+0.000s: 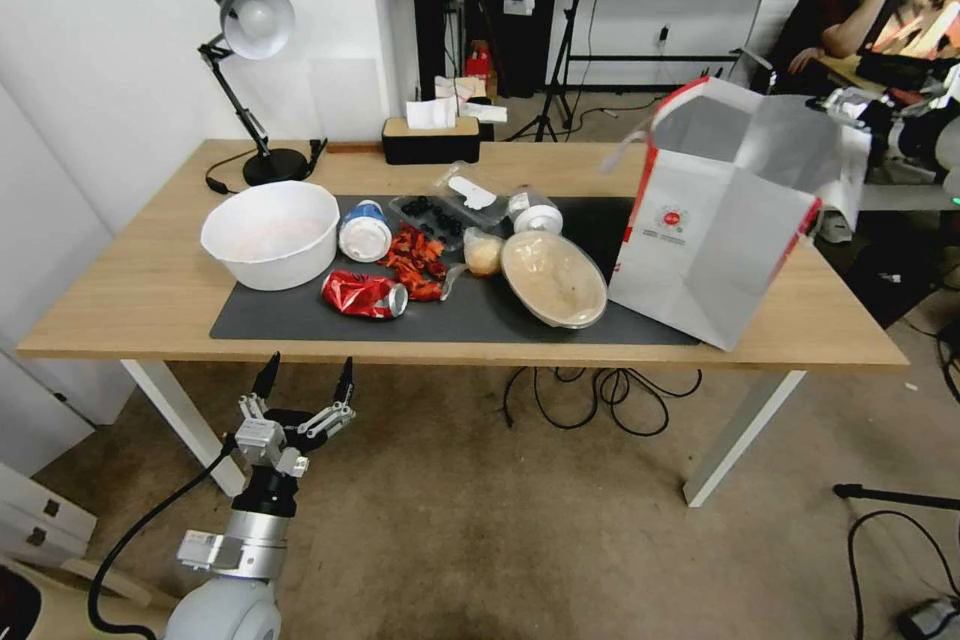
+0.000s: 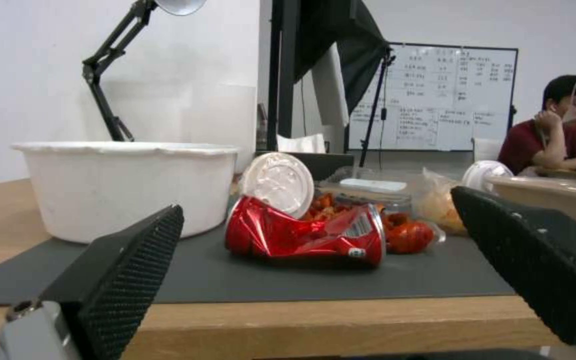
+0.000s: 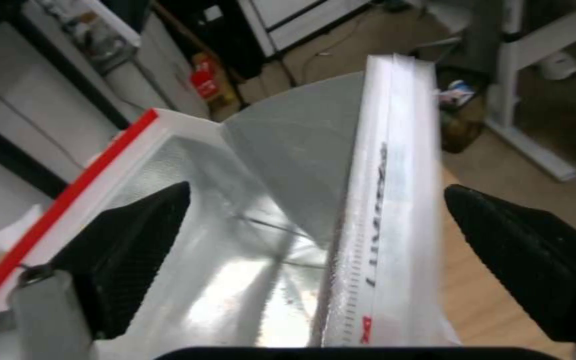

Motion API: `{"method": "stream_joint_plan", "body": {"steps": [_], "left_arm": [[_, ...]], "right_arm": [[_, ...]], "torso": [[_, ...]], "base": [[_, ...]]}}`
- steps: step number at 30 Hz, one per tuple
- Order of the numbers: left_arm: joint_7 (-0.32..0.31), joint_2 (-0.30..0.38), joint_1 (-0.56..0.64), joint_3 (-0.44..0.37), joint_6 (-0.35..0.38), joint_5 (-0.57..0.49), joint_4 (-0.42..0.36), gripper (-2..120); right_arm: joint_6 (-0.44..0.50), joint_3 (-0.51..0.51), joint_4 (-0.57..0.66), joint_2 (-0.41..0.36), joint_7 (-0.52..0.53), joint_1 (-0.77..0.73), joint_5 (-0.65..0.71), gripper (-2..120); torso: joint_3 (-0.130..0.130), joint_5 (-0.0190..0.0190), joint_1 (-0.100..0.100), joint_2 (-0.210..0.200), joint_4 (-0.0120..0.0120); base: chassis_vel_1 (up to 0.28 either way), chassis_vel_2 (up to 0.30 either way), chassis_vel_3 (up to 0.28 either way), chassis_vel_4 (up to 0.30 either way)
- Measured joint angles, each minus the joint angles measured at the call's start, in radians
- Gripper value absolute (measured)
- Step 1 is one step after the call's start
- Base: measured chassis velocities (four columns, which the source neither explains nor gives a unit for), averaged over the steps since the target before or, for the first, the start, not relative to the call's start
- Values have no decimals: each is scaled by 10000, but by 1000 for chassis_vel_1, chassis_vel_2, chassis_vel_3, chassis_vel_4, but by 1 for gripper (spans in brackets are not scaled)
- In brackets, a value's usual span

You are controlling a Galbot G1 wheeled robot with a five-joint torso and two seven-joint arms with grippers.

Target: Pick up the food delivery bag from the floor and place it on the table.

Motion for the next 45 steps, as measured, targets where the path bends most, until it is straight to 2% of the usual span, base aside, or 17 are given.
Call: {"method": "stream_joint_plan", "body": {"steps": [6, 11, 14, 16, 19, 21, 23, 24, 27, 29, 31, 33, 37, 40, 41, 43, 45], "left_arm": [[6, 15, 0, 33, -5, 17, -65, 100], [9, 15, 2, 44, -5, 23, -111, 100], [12, 18, 3, -25, -5, 6, -171, 100], [13, 18, -6, -48, -5, -1, -179, 100], [40, 56, -124, -309, -4, -17, -267, 100], [46, 60, -130, -340, -5, -17, -285, 100], [93, 74, -94, -515, 0, -16, -385, 100], [93, 74, -94, -515, 0, -16, -385, 100], [186, 67, -8, -666, -25, -31, -424, 100], [206, 68, 0, -690, -33, -46, -426, 100], [248, 72, 1, -728, -69, -100, -427, 100], [256, 73, -1, -729, -71, -105, -427, 100], [283, 85, -48, -732, -78, -175, -425, 100], [301, 55, -134, -594, -40, -204, -421, 100], [301, 55, -134, -594, -40, -204, -421, 100], [371, 38, -137, -491, -22, -195, -372, 100], [392, 35, -124, -463, -28, -119, -365, 100]], "right_arm": [[-368, 356, 354, -377, 1073, -366, -200, 100], [-317, 1246, 649, -615, 1118, -1134, -226, 100], [567, 2592, 1233, -875, 199, -2477, -365, 100], [758, 2754, 1327, -889, 10, -2630, -397, 100], [2181, 4597, 2383, -644, -1702, -4360, -1566, 100], [2272, 4687, 2533, -571, -1864, -4508, -1728, 100], [2960, 5108, 3720, 179, -2728, -5465, -3319, 100], [2960, 5108, 3720, 179, -2728, -5465, -3319, 100], [4084, 5435, 5113, 1554, -4005, -7257, -6113, 100], [4354, 5483, 5420, 1979, -4246, -7719, -6854, 100], [4889, 5589, 6027, 2916, -4708, -8987, -8310, 100], [4943, 5595, 6076, 3003, -4754, -9120, -8444, 100], [5638, 5532, 6452, 3987, -5277, -10641, -9998, 100], [6647, 4922, 6655, 5940, -5952, -12738, -12612, 100], [6647, 4922, 6655, 5940, -5952, -12738, -12612, 100], [7365, 4610, 6348, 7119, -6421, -13657, -13503, 100], [7559, 4503, 6207, 7476, -6481, -14016, -13654, 100]], "torso": [[0, 2, 1, 0, 0], [0, 0, 0, 0, 3], [0, 5, -1, 0, -5], [0, 2, -1, 0, -5], [-1, -8, -1, 1, 0], [-1, -8, -1, 1, -3], [0, 8, -1, 0, 0], [0, 8, -1, 0, 0], [0, 0, 0, 0, 5], [0, 7, -1, 0, 5], [-1, 0, -1, 0, 0], [-1, 2, -1, 0, -1], [-1, 1, -1, 1, -3], [-1, -3, -1, 2, -1], [-1, -3, -1, 2, -1], [-1, 1, -1, 1, -2], [-1, 1, -1, 1, 0]], "base": [[0, 0, 0, 0], [0, 0, 0, 0], [0, 0, 0, 0], [0, 0, 0, 0], [0, 0, 0, 0], [0, 0, 0, 0], [0, 0, 0, 0], [0, 0, 0, 0], [0, 0, 0, 0], [0, 0, 0, 0], [0, 0, 0, 0], [0, 0, 0, 0], [0, 0, 0, 0], [0, 0, 0, 0], [0, 0, 0, 0], [0, 0, 0, 0], [0, 0, 0, 0]]}}
